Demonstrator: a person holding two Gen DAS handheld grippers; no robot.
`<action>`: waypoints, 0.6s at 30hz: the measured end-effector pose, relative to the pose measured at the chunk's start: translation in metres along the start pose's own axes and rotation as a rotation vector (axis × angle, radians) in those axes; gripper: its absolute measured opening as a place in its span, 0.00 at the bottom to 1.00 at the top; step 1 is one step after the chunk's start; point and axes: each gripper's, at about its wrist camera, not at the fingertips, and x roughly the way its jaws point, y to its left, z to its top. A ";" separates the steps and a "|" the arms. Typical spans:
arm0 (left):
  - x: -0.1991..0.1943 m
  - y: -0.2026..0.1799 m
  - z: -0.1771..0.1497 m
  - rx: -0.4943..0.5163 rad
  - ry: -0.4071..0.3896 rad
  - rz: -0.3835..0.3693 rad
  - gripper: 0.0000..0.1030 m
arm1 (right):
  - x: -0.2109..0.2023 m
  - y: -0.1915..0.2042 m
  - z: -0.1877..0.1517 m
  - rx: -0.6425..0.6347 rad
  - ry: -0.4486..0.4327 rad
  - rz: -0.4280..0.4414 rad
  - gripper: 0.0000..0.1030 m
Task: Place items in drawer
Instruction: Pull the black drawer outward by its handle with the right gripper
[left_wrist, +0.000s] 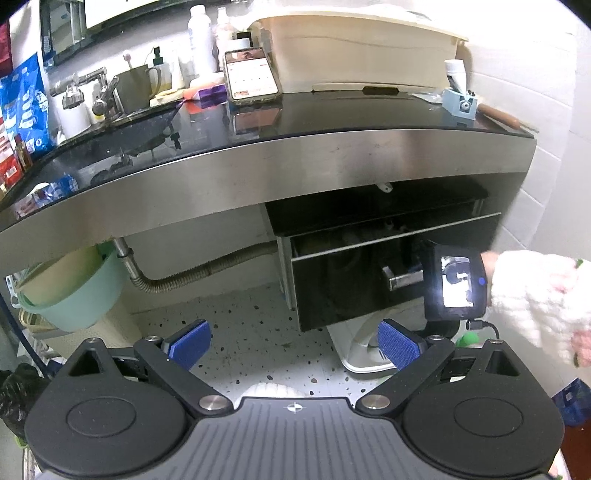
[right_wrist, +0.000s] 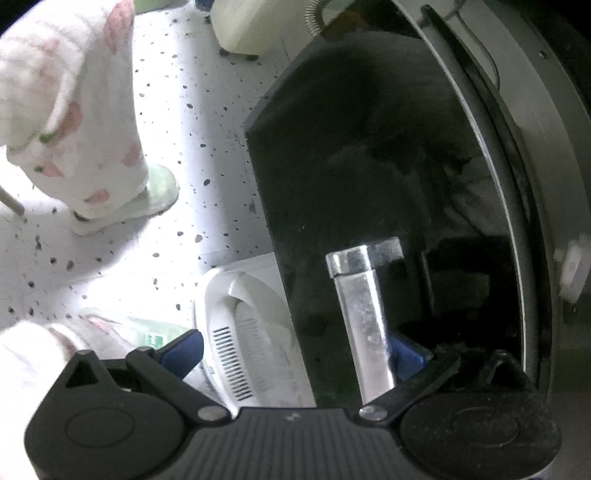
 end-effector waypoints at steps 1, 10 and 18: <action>0.000 -0.001 0.000 0.000 0.000 -0.001 0.95 | -0.002 0.001 -0.001 0.009 -0.006 0.004 1.00; 0.003 0.004 -0.004 0.002 0.010 0.010 0.95 | -0.035 -0.029 -0.011 0.362 -0.138 0.060 1.00; 0.004 0.009 -0.006 -0.011 0.008 0.007 0.95 | -0.059 -0.057 -0.043 0.851 -0.231 0.032 1.00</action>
